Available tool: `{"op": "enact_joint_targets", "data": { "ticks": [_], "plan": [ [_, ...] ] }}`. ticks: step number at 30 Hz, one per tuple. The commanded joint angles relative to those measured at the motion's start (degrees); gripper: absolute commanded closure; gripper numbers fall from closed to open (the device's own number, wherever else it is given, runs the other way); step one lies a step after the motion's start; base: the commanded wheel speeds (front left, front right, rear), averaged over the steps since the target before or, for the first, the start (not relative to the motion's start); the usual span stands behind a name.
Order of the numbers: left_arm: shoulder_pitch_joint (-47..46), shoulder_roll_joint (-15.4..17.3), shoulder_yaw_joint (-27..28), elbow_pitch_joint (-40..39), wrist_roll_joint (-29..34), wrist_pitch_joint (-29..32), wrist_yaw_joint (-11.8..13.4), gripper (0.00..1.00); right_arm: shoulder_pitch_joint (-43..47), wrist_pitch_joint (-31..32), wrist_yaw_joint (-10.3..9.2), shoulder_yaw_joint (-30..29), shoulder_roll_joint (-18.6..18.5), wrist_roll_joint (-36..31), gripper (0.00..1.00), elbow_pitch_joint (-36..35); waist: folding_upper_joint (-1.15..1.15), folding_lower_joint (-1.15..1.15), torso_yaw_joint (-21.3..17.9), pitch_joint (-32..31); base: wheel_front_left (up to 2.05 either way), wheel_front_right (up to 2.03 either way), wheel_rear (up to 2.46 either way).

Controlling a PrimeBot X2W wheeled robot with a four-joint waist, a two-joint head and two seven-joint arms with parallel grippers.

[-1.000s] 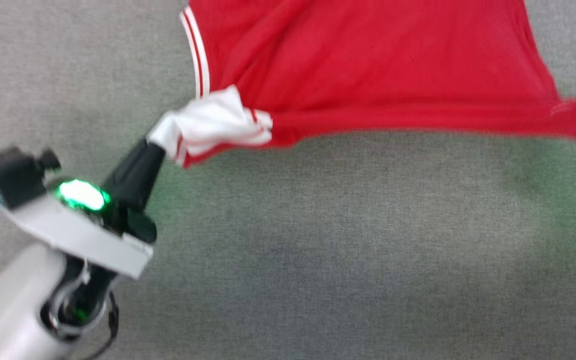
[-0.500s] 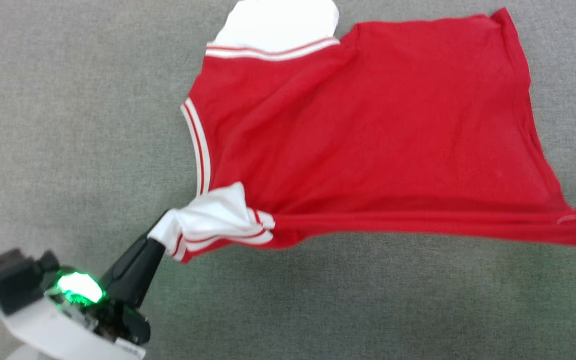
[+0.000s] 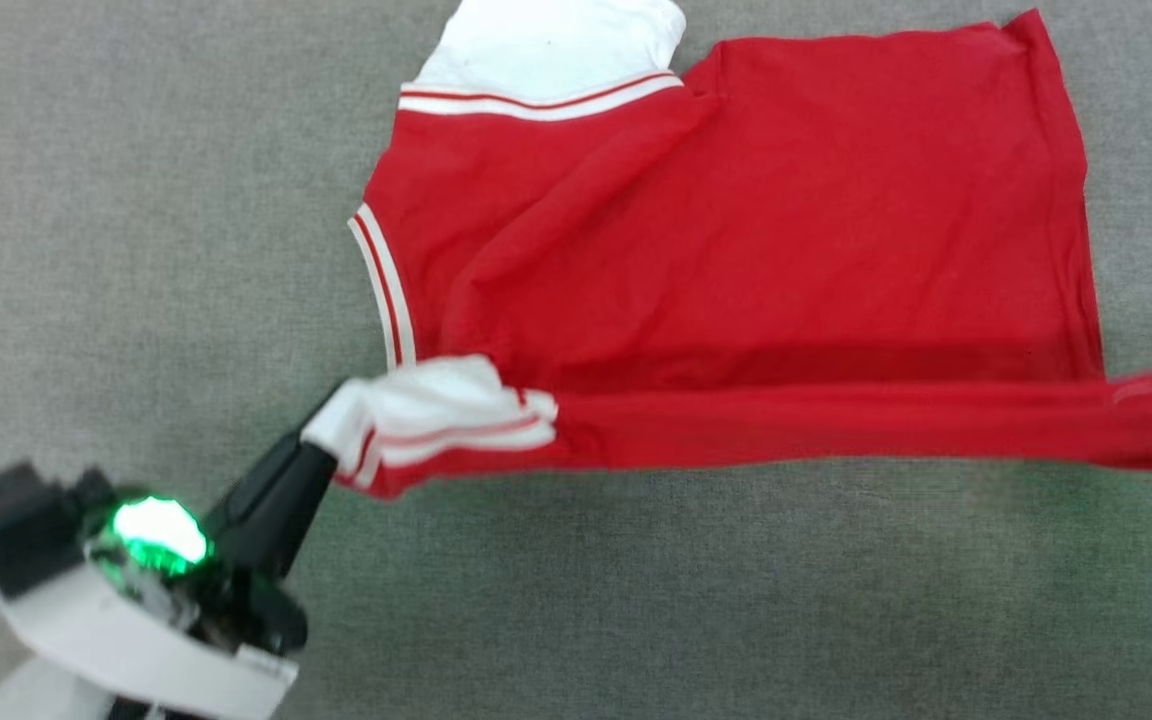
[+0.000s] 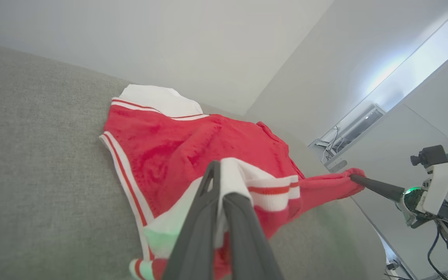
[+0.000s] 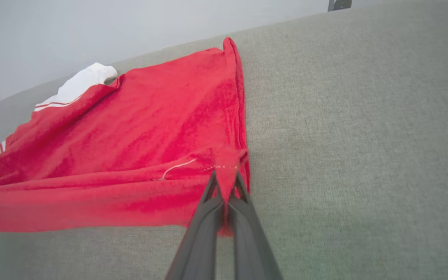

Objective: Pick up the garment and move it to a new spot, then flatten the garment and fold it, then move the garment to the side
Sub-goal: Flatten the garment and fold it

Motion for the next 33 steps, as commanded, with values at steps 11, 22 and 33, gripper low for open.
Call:
{"op": "enact_joint_targets", "data": {
  "ticks": [11, 22, 33],
  "plan": [
    [-20.86, 0.1, -9.62, 11.7, -4.84, 0.31, 0.13, 1.0, -16.29, 2.46, -0.06, 3.3, -2.9, -2.22, 1.0, 12.81, 0.0, 0.0, 0.04, 3.89, 0.0, 0.0, 0.0],
    [-26.64, -2.2, -16.82, 25.36, -4.57, 0.09, 0.13, 1.0, -19.32, -0.5, -0.06, 5.63, -3.04, -4.28, 1.0, 21.16, 0.0, 0.0, -0.2, 7.02, 0.0, 0.0, 0.0],
    [-29.39, -2.59, -19.29, 30.67, -1.24, 0.05, 0.15, 0.0, -19.58, -4.37, -0.06, 8.69, -3.31, -5.85, 0.77, 25.74, 0.0, 0.0, 0.22, 5.47, 0.0, 0.0, 0.0]
  ]
}}
